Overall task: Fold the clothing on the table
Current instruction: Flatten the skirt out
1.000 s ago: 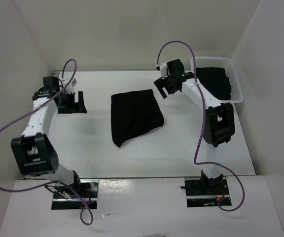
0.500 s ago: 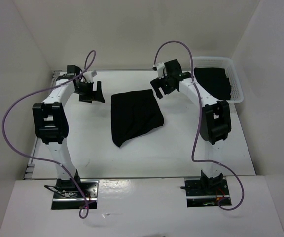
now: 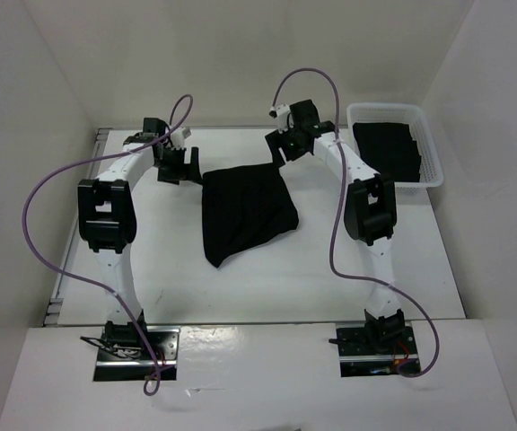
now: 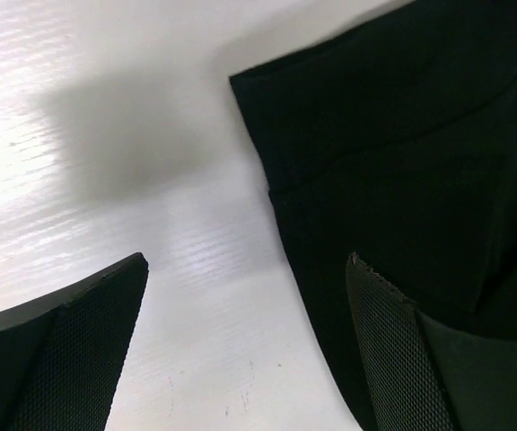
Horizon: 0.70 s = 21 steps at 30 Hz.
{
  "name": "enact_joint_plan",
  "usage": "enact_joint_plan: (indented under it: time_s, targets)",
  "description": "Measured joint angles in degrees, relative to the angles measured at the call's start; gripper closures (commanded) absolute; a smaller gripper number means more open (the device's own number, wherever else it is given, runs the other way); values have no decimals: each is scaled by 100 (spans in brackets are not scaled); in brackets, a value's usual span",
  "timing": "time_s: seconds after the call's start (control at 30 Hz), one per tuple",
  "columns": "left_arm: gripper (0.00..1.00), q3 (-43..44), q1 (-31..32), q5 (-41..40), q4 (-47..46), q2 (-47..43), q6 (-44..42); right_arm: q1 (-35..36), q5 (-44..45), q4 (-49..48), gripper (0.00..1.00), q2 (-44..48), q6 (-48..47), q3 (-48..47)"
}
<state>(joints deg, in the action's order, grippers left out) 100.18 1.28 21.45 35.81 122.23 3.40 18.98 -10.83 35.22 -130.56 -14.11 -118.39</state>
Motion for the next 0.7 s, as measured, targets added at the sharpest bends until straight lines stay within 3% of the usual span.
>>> enact_joint_plan:
  time_s: [0.27, 0.7]
  targets:
    - [7, 7, 35, -232, -269, 232, 157, 0, -293, 210, 31, -636, 168, -800]
    - [12, 610, 358, -315, -343, 780, 284, 0, -411, 389, 38, -1060, 229, -890]
